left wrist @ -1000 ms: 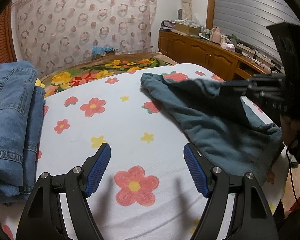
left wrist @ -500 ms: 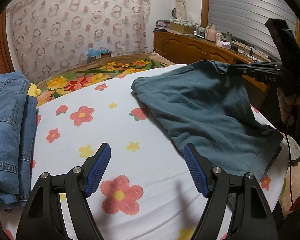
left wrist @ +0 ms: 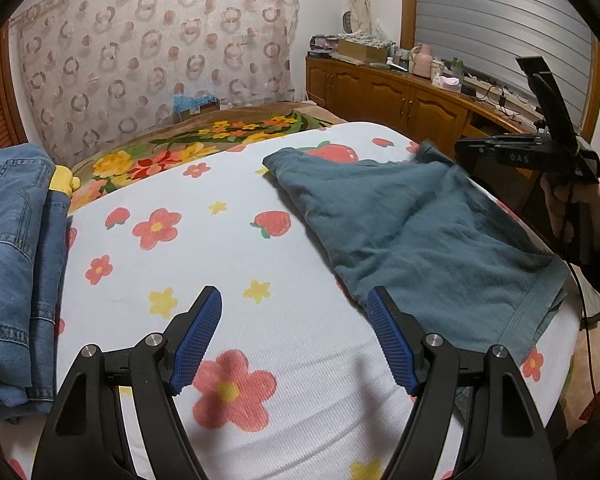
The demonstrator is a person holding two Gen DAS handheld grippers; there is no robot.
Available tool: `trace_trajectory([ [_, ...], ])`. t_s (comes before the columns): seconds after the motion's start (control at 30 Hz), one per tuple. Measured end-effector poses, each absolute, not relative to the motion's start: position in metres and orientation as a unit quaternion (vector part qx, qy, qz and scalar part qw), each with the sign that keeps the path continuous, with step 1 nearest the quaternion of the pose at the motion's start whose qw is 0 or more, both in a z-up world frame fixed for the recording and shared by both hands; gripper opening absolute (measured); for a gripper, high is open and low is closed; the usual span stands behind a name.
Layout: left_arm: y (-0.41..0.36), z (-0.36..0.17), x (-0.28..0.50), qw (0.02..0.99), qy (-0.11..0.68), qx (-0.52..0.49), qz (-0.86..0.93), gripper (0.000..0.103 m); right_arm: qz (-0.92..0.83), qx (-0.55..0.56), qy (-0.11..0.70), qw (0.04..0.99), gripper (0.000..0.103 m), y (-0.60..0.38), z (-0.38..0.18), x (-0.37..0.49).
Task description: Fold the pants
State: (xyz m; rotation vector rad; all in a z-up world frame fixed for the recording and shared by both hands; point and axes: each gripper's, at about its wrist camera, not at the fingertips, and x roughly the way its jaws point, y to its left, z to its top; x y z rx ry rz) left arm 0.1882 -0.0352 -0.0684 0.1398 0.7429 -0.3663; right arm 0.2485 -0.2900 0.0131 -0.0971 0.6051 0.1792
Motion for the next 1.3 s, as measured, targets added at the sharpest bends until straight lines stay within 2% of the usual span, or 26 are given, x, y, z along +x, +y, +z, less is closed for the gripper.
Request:
trace_trajectory([
  [0.03,-0.035,-0.068,0.188,0.913,0.361,0.068,-0.178,0.076,0.086,-0.049,0.298,0.949,0.024,-0.289,0.014,0.248],
  [0.1,-0.036,-0.068,0.188,0.913,0.361,0.069,-0.179,0.076,0.087,-0.050,0.295,0.950,0.026,-0.290,0.017,0.246],
  [0.43,-0.042,-0.069,0.184,0.912,0.361,0.067,-0.185,0.076,0.108,-0.043,0.290,0.950,0.027,-0.302,0.018,0.229],
  [1.07,-0.069,-0.070,0.121,0.904,0.358,0.076,-0.221,0.076,0.116,-0.013,0.297,0.948,0.027,-0.310,-0.003,0.109],
  [1.3,-0.078,-0.071,0.099,0.900,0.360,0.085,-0.230,0.076,0.116,-0.010,0.302,0.946,0.033,-0.309,-0.003,0.092],
])
